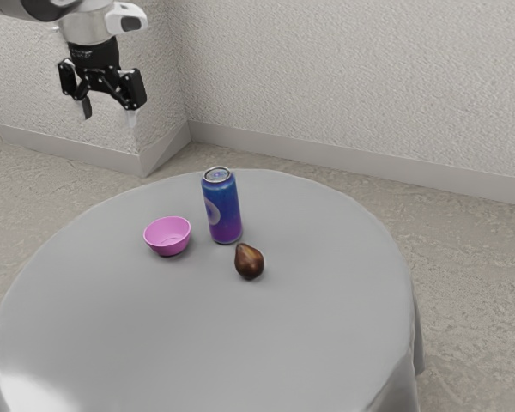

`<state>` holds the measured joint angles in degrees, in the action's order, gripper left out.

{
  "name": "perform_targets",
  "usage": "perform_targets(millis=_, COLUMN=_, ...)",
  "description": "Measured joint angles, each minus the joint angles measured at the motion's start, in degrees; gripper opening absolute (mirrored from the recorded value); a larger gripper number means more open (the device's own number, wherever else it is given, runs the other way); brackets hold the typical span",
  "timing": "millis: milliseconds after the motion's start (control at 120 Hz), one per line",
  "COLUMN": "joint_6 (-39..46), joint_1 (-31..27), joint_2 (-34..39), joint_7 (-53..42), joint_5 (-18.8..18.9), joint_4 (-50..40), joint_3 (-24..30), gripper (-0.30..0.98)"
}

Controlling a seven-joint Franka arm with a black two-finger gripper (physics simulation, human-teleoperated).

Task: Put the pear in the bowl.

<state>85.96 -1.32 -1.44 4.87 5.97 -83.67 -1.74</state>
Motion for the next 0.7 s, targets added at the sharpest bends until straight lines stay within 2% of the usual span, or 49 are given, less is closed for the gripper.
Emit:
perform_targets(millis=150, joint_6=0.9, joint_1=1.5, joint_2=0.0, joint_7=0.2, joint_5=-0.3, joint_4=-0.6, joint_3=0.1, gripper=0.69)
perform_targets(millis=367, joint_6=5.1, joint_1=3.8, joint_2=-0.3, joint_7=0.7, joint_5=-2.1, joint_4=-8.6, joint_3=0.7, gripper=0.69)
perform_targets(millis=558, joint_6=12.8, joint_1=6.6, joint_2=-0.5, joint_7=1.1, joint_5=-5.4, joint_4=-17.4, joint_3=0.8, gripper=0.69)
perform_targets(millis=700, joint_6=19.0, joint_1=7.3, joint_2=-2.9, joint_7=1.4, joint_5=-7.6, joint_4=-20.0, joint_3=1.3, gripper=0.69)
